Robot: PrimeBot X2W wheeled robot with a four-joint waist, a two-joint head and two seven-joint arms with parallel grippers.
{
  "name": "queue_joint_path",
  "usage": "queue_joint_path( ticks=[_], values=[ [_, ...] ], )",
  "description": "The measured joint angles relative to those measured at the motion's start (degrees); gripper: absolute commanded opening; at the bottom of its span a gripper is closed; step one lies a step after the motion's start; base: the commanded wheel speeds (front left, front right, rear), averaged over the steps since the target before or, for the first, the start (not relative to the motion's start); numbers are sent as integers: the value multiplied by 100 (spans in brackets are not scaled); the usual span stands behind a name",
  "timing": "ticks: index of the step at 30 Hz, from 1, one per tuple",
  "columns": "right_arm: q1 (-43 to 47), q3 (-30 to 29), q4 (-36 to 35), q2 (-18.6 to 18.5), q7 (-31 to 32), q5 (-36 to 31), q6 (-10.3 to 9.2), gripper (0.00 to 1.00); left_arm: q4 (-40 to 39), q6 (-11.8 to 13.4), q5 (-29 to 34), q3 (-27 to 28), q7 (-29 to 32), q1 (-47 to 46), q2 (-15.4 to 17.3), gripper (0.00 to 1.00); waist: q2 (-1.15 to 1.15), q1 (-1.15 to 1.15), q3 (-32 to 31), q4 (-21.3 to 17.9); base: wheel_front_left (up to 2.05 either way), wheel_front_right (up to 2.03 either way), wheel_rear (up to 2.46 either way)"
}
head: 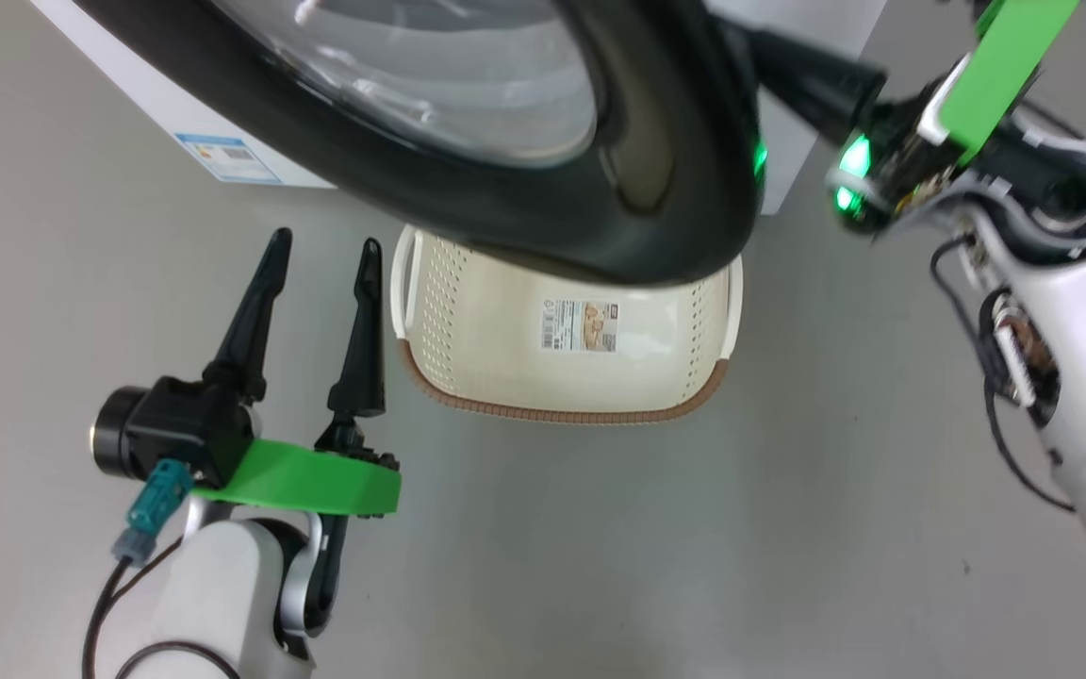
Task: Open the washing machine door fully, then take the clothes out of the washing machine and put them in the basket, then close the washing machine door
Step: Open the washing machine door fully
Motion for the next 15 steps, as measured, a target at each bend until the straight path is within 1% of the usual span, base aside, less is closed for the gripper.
queue_joint_path(
  ticks=[5,9,15],
  values=[
    [347,275,-208,-51,-46,70,0,0,4,1,-56,16,0,26,0,100,0,0,-167,31,0,0,0],
    [591,466,-360,-102,-122,142,0,0,7,49,-101,37,0,210,0,100,0,0,-314,75,0,0,0],
    [903,689,-532,-216,-230,333,0,0,10,51,-149,37,0,343,1,100,0,0,-512,214,0,0,0]
  ],
)
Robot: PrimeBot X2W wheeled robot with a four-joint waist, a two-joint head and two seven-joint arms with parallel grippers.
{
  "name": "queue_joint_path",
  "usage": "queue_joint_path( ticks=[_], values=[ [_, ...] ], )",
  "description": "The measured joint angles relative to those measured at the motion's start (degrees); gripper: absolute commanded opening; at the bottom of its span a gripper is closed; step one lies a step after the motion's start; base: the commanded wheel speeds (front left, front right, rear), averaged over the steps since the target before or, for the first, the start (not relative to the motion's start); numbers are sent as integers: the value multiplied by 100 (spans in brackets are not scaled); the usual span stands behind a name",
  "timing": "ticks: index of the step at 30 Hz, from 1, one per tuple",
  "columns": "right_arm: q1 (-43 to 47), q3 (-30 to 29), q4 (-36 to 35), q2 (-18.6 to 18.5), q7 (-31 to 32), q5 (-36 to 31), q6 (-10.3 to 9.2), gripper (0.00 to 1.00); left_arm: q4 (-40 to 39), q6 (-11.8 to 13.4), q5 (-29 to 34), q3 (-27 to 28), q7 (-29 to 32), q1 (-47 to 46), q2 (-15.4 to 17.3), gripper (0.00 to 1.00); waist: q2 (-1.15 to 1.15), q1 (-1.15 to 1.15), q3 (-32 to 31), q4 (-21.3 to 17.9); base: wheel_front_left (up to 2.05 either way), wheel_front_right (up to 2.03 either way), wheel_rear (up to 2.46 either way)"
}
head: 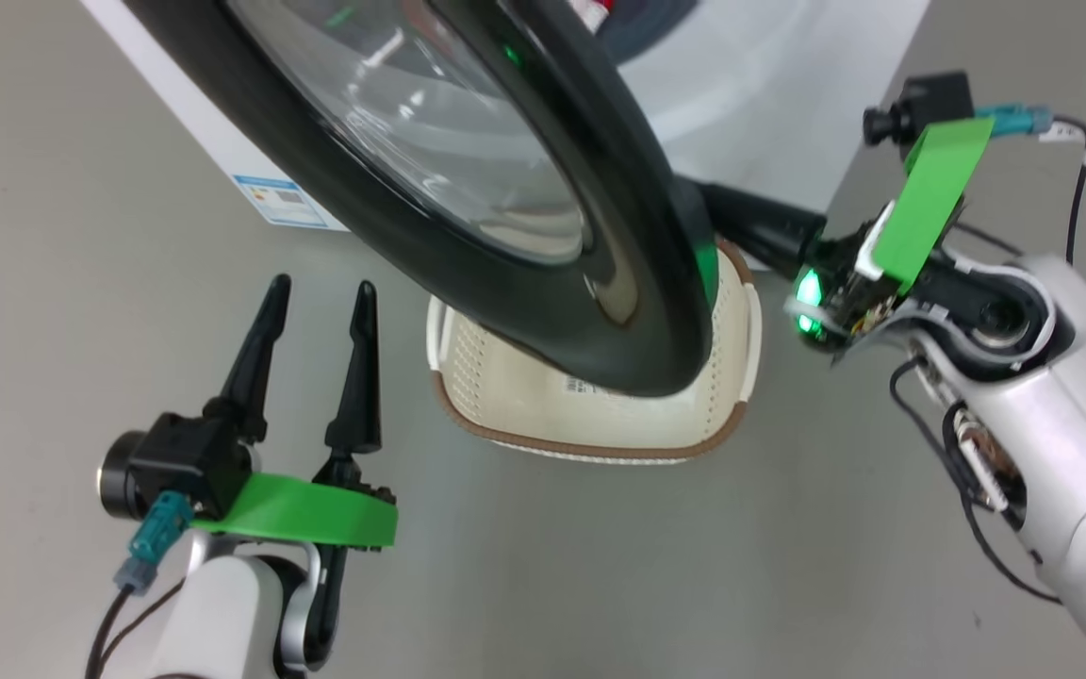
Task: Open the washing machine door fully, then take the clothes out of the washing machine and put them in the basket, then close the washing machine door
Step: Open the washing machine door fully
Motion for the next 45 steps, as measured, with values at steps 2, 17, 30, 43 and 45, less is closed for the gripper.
queue_joint_path(
  ticks=[2,17,30,43,45],
  values=[
    [77,132,-45,-40,-81,12,0,0,12,11,0,0,0,22,0,100,0,0,-70,59,0,0,0],
    [553,1059,-58,-167,-276,366,-1,0,190,60,-10,9,0,373,1,100,0,0,-679,609,0,0,0],
    [745,1502,10,-218,-570,649,-4,0,511,-4,-53,-76,0,502,8,100,0,0,-1137,1221,0,0,0],
    [749,1974,16,-222,-721,878,-5,0,670,-8,-178,-224,0,626,25,100,0,0,-1445,1737,0,0,0],
    [749,2015,21,-174,-739,880,-5,0,667,-8,-203,-222,0,658,36,100,0,0,-1472,1767,0,0,0]
  ],
)
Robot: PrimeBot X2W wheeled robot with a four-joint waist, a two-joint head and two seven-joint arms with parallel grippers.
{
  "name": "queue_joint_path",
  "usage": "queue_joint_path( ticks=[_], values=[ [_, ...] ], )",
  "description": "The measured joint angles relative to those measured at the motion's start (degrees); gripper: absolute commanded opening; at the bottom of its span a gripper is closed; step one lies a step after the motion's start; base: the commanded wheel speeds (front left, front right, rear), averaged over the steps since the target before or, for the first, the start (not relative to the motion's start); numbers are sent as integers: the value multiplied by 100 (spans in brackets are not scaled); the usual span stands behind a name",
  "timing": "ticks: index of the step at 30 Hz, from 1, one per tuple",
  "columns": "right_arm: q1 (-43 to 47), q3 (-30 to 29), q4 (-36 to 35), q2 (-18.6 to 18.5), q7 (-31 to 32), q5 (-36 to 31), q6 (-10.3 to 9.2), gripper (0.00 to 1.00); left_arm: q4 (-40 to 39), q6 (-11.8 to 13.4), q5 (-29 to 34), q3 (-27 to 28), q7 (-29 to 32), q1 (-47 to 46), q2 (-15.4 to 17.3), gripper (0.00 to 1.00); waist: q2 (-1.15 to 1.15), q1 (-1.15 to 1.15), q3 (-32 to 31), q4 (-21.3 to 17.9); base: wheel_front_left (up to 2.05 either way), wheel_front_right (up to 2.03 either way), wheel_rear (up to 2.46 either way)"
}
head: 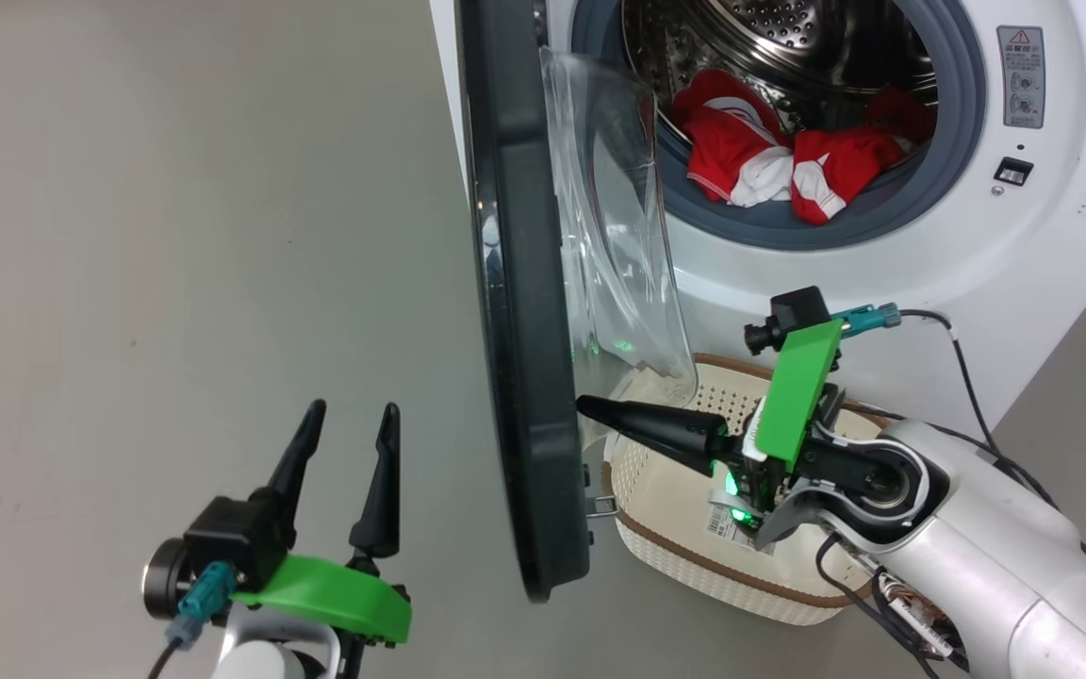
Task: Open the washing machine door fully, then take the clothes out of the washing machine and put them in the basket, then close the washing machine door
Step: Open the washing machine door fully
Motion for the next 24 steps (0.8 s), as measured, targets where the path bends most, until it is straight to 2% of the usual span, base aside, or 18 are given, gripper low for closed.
queue_joint_path(
  ticks=[17,18,20,21,24],
  values=[
    [-149,332,404,231,-198,35,0,0,-81,19,-116,43,0,161,2,100,0,0,20,24,0,0,0],
    [-149,332,432,227,-232,35,0,14,-81,19,-116,41,0,161,2,100,0,0,14,21,0,0,0],
    [-149,323,478,223,-358,24,0,80,-77,19,-116,35,0,161,2,100,0,0,-3,15,0,0,0],
    [-148,307,479,222,-427,10,0,100,-71,19,-116,32,0,161,2,100,0,0,-11,11,0,0,0],
    [-129,245,463,176,-660,-87,0,100,-42,16,-116,21,0,161,2,100,0,0,-44,-4,0,0,0]
  ],
)
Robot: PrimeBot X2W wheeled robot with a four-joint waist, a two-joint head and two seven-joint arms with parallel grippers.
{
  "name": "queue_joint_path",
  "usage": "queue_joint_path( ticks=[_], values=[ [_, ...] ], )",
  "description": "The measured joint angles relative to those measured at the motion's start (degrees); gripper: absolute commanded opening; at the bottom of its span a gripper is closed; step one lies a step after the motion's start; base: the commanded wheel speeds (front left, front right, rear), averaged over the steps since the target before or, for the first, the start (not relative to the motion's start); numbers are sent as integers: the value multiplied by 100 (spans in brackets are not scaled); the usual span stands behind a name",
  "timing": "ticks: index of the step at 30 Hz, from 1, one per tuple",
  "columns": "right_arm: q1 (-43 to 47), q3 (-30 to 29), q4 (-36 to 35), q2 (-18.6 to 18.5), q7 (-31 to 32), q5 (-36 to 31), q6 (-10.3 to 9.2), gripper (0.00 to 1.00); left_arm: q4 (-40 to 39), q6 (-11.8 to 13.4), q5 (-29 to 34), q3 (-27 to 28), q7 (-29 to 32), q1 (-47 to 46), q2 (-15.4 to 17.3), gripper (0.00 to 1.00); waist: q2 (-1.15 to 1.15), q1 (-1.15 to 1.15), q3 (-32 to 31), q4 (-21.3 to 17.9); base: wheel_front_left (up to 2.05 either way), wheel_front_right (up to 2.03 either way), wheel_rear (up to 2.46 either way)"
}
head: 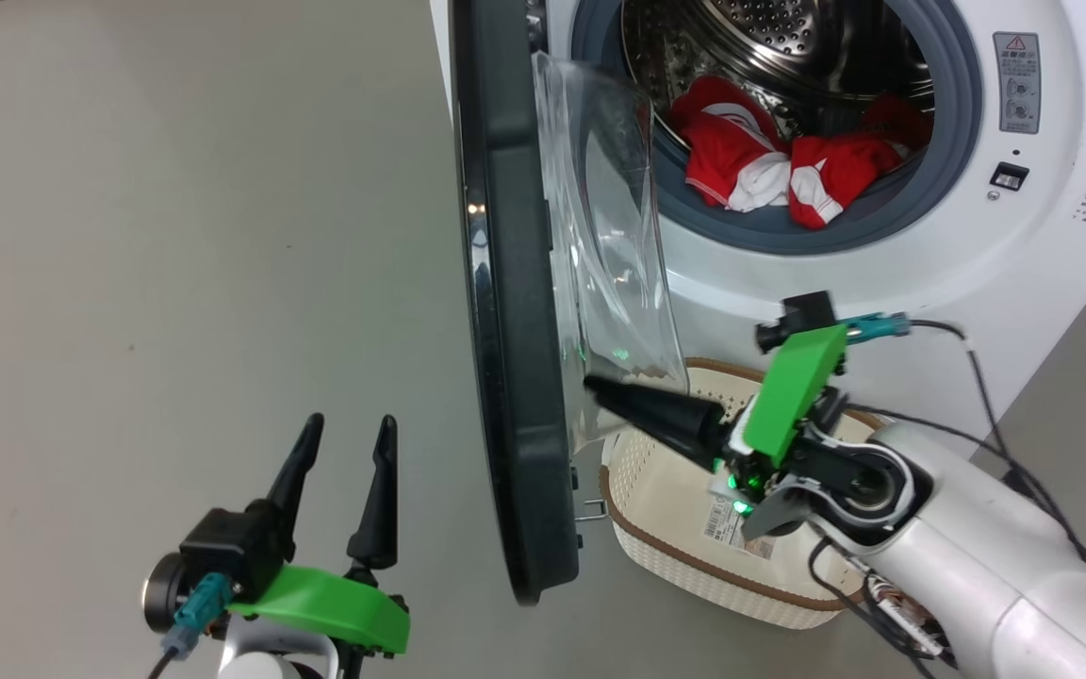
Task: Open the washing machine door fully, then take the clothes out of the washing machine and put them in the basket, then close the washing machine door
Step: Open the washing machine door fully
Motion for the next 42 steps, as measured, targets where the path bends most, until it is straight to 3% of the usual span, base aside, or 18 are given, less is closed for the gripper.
queue_joint_path(
  ticks=[8,14,21,27,29,33,42],
  values=[
    [255,-43,-259,-488,-944,-994,0,100,116,-11,0,-25,0,-2,1,100,0,0,-67,-33,0,0,0],
    [372,199,-334,-786,-2000,-2226,0,100,142,-25,3,-3,0,-3,2,100,0,0,-91,-60,0,0,0],
    [421,276,7,-801,-3145,-3101,1,100,138,-26,32,67,0,-3,2,100,0,0,-104,-96,0,0,0],
    [463,236,641,-727,-3555,-4322,1,100,43,-66,138,134,0,-2,3,100,0,0,-108,-122,0,0,0],
    [485,-97,817,-590,-3568,-4796,1,100,-23,-67,166,134,0,0,3,100,0,0,-115,-135,0,0,0],
    [628,-1373,792,-310,-3575,-6189,1,100,-123,-67,175,129,0,4,3,100,0,0,-116,-155,0,0,0],
    [2161,-3521,-90,659,-3584,-9002,2,100,-399,-33,174,48,0,37,4,100,0,0,-145,-126,0,0,0]
  ],
)
